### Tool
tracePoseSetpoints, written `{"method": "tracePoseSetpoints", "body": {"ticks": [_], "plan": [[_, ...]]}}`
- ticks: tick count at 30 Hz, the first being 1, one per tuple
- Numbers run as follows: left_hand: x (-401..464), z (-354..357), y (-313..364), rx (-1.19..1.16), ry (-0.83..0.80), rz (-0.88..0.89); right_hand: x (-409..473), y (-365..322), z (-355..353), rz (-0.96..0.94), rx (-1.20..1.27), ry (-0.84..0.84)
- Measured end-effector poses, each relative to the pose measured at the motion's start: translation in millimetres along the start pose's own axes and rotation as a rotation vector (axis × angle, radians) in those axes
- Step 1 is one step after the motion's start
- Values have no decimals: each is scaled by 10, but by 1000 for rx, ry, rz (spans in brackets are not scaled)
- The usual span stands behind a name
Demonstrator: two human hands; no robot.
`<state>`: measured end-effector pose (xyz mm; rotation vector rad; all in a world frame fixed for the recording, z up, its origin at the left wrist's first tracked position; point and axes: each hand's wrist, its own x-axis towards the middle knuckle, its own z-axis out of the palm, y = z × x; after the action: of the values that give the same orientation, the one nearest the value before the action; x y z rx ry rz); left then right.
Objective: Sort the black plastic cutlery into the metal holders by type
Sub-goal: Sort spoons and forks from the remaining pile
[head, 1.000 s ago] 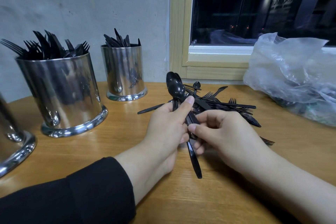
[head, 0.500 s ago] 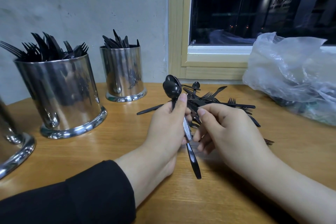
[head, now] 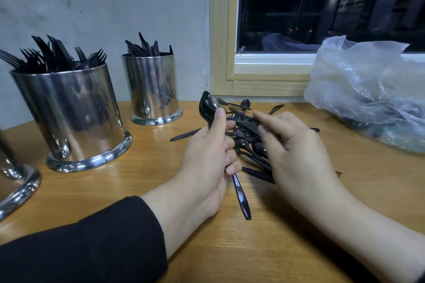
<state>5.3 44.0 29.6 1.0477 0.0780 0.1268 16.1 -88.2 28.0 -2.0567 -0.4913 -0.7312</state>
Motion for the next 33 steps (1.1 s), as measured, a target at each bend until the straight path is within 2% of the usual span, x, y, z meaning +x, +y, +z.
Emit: {"method": "tracePoseSetpoints", "body": {"ticks": [5, 8, 11, 14, 16, 24, 29, 33], "plan": [[3, 1, 46, 1, -50, 1, -80, -59, 52, -182, -71, -266], [64, -58, 112, 104, 9, 60, -76, -78, -11, -128, -72, -327], [137, -170, 197, 272, 57, 161, -41, -81, -129, -57, -244, -303], [190, -269, 266, 248, 75, 191, -82, -128, -168, 48, -462, -525], [207, -309, 272, 294, 84, 183, -122, -151, -134, 85, -531, -605], [238, -341, 221, 273, 103, 84, -107, -258, -152, 131, -610, -639], [238, -327, 214, 249, 111, 67, -75, -272, -129, 53, -714, -597], [234, -314, 182, 257, 152, 91, -35, -160, -191, 97, -483, -415]]}}
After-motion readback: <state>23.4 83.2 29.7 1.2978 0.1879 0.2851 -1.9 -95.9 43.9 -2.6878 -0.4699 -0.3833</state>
